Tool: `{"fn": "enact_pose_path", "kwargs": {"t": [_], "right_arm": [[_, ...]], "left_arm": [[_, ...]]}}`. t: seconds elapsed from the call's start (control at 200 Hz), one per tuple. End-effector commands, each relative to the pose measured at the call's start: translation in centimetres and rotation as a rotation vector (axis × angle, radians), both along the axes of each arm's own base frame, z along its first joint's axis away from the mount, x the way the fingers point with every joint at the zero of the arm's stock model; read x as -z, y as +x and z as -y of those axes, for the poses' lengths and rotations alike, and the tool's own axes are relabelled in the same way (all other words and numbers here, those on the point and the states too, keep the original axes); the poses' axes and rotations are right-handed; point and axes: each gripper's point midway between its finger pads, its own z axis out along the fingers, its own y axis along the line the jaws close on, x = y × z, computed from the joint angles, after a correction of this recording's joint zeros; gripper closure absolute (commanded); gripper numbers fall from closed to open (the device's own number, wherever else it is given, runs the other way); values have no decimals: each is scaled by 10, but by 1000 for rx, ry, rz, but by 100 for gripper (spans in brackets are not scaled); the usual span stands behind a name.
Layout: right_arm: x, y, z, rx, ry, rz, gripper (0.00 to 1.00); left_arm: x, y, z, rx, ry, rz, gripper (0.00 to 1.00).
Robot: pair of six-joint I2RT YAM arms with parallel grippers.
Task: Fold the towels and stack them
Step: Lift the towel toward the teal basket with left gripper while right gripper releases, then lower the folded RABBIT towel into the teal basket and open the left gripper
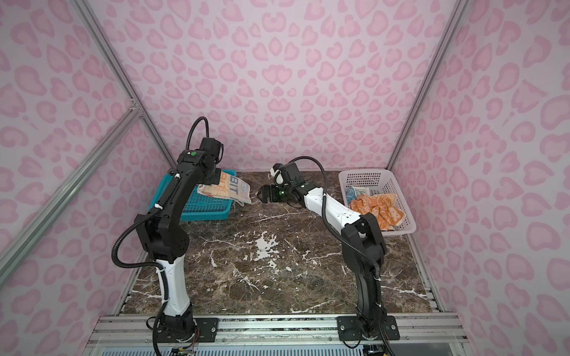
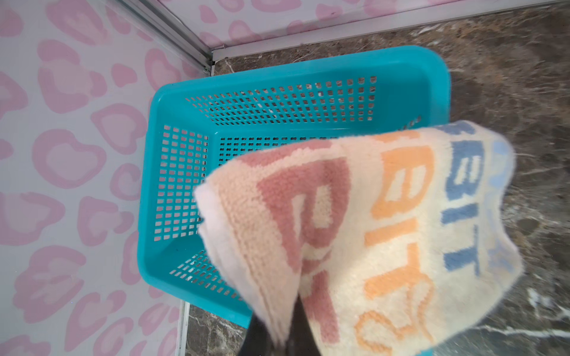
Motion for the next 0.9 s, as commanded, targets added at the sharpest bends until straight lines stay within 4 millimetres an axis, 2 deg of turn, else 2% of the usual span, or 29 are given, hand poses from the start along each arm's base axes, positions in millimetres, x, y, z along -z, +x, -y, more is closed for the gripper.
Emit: {"fn": "enact_pose_path", "kwargs": {"t": [0.0, 0.145, 0.255, 0.505, 0.625, 0.755, 0.895], "right_arm": [[6, 0, -6, -1, -8, -21, 2], [6, 1, -17, -23, -14, -23, 2], [6, 3, -23, -26, -19, -12, 2], [21, 8, -27, -5, -17, -42, 2], [27, 8, -27, 2, -23, -54, 2], [34, 9, -25, 9, -37, -66, 2], [37, 13, -22, 16, -43, -75, 2]], "left_arm": [[13, 8, -21, -27, 52, -14, 96], [34, 9, -53, -90, 103, -58, 96], [48, 11, -67, -102, 109, -74, 96], [85, 18, -75, -10, 170, -134, 96], [104, 20, -84, 17, 256, -187, 96], [110, 24, -90, 37, 316, -194, 96], [108, 29, -95, 66, 378, -167, 96]]}}
